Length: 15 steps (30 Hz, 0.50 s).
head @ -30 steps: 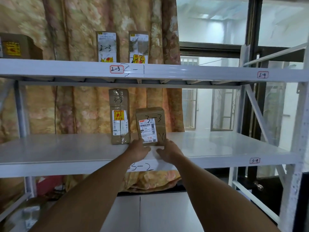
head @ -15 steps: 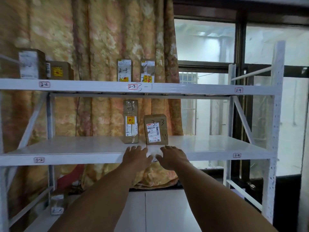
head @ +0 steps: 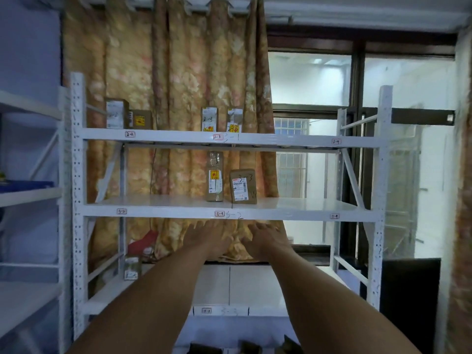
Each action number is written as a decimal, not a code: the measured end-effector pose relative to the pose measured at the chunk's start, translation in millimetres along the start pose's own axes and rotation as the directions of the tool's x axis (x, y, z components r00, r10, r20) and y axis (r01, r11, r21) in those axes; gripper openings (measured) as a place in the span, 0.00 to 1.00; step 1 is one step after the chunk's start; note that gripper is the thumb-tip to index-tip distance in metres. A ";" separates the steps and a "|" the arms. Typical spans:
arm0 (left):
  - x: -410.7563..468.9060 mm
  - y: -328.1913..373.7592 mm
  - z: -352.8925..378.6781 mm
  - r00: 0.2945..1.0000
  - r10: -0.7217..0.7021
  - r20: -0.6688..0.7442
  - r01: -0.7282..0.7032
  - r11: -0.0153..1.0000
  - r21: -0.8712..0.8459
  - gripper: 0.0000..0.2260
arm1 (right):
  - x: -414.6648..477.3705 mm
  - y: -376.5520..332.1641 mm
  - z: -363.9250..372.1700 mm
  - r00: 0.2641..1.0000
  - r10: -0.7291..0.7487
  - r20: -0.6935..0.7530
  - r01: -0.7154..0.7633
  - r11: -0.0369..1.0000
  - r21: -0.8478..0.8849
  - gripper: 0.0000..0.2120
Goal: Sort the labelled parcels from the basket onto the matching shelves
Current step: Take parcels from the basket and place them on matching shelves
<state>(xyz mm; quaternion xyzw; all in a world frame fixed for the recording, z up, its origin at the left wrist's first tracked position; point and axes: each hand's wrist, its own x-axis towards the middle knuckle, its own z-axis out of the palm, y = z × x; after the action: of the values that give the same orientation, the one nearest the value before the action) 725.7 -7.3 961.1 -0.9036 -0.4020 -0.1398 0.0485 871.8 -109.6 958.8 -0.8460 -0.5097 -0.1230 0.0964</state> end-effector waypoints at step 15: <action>-92.6 -14.3 -109.8 0.999 0.011 -0.038 -0.010 0.999 0.034 0.30 | -93.4 -32.8 -107.7 0.995 0.075 -0.058 -0.073 0.996 0.045 0.33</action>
<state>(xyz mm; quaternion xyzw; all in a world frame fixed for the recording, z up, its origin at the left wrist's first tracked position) 632.7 -85.7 1038.7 -0.9019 -0.3987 -0.1498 0.0721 788.8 -203.9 1033.8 -0.8581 -0.4774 -0.1335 0.1339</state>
